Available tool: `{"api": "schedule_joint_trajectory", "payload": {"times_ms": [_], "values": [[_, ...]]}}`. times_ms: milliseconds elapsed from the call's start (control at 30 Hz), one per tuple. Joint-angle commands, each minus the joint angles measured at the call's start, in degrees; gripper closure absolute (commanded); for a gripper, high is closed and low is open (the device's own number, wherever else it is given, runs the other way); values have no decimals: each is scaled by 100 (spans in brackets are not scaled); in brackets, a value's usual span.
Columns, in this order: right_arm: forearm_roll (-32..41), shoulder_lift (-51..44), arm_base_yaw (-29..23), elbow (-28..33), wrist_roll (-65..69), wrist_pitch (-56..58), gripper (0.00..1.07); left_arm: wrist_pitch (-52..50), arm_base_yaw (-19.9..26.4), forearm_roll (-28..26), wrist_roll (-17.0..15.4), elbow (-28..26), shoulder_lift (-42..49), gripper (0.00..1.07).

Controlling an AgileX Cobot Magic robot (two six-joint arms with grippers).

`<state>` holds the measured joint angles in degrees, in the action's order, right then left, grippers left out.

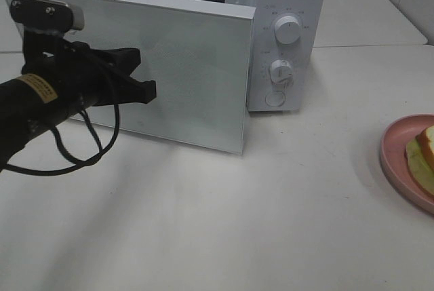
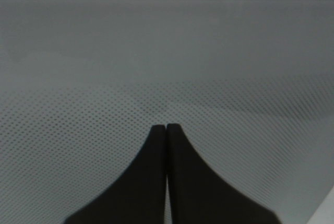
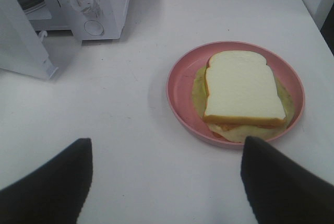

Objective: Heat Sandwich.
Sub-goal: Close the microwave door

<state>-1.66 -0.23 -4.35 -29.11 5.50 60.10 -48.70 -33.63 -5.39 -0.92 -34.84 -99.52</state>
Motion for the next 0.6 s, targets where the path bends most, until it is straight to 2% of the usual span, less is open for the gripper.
{"api": "schedule_joint_trajectory", "payload": {"times_ms": [33,133,300,433,533,600], "values": [[-23,-155,40,11,-57,-69,32,109,-212,-350,298,-355,-160,107],[-23,-155,40,11,-57,-69,32,195,-384,-688,504,-722,-361,107],[-23,-155,40,11,-57,-69,32,355,-435,-882,613,-1020,-516,107],[-23,-155,40,11,-57,-69,32,539,-498,-1243,751,-1576,-796,107],[-23,-155,40,11,-57,-69,32,653,-521,-1341,751,-1736,-871,107],[-23,-155,40,11,-57,-69,32,716,-527,-1455,865,-1965,-991,107]]}}
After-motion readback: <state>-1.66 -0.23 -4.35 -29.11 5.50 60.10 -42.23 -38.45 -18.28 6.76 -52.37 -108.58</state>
